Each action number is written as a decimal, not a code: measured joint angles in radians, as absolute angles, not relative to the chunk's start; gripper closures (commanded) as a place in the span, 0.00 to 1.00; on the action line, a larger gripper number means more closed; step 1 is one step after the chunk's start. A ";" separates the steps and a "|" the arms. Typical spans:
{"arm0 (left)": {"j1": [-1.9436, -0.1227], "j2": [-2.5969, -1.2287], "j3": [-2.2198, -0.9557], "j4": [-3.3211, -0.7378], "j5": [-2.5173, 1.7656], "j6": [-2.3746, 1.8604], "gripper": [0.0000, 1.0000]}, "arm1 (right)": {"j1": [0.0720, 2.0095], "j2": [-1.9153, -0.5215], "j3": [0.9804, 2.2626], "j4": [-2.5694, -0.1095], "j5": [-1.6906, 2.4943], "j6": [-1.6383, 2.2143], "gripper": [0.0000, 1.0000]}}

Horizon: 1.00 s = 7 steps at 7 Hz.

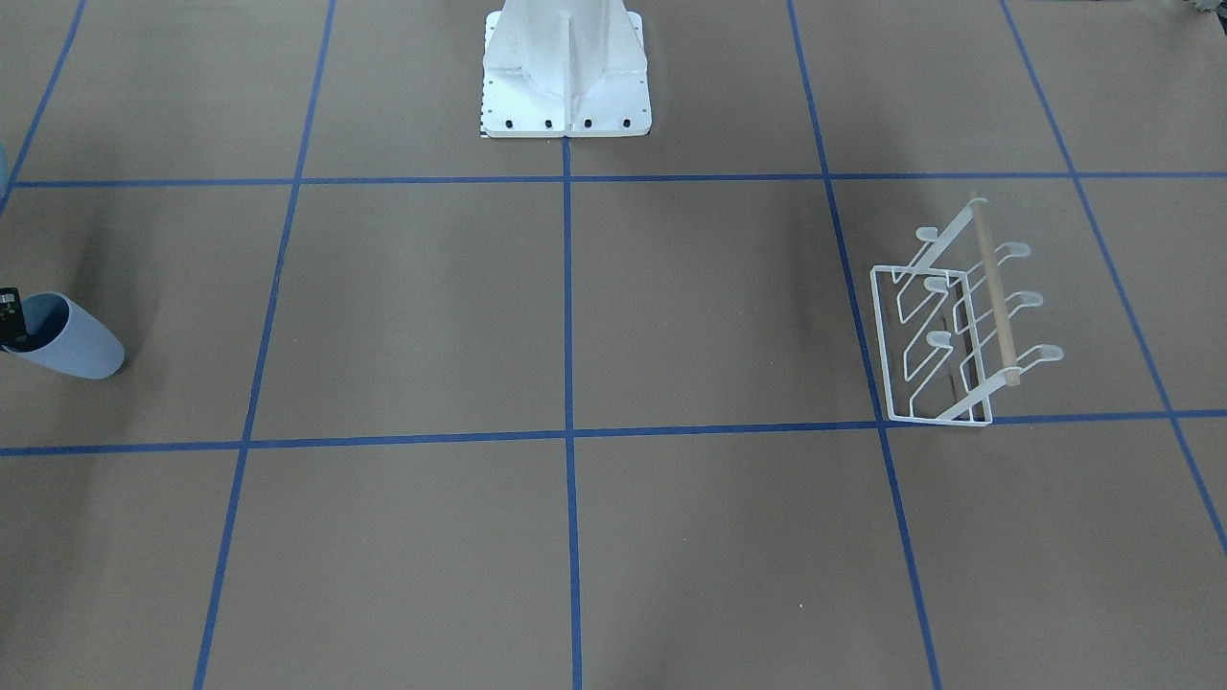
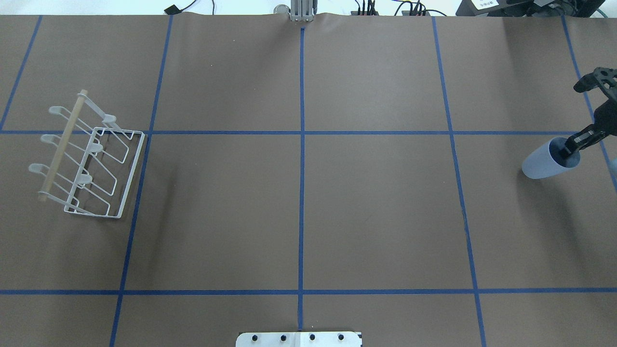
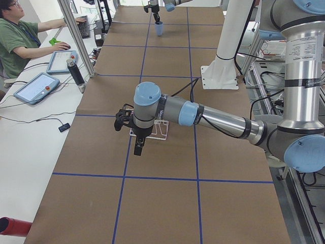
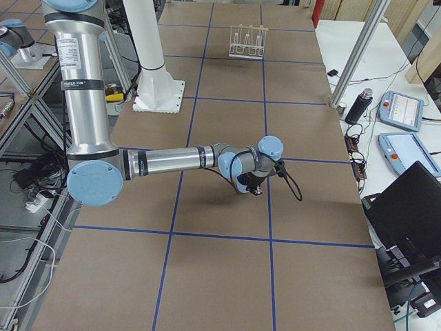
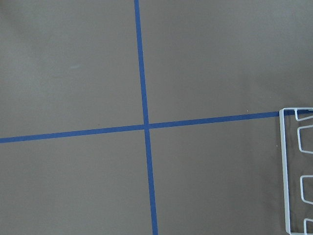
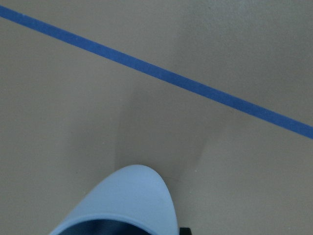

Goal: Hang cup on cup holder
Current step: 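Lift the cup with the right gripper toward the center while the left gripper approaches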

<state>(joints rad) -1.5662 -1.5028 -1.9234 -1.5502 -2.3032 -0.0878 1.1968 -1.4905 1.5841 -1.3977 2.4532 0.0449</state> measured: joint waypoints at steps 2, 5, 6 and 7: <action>-1.560 -1.538 -1.921 -1.550 -2.339 -0.136 0.01 | 1.198 -1.495 1.684 -1.380 2.532 0.104 1.00; -1.450 -1.602 -1.920 -1.741 -2.425 -0.466 0.03 | 1.177 -1.461 1.783 -1.042 2.551 0.659 1.00; -1.401 -1.610 -1.915 -1.882 -2.427 -0.631 0.03 | 1.160 -1.443 1.784 -0.894 2.547 0.863 1.00; -1.352 -1.628 -1.911 -2.013 -2.426 -0.808 0.03 | 1.147 -1.430 1.786 -0.760 2.543 1.045 1.00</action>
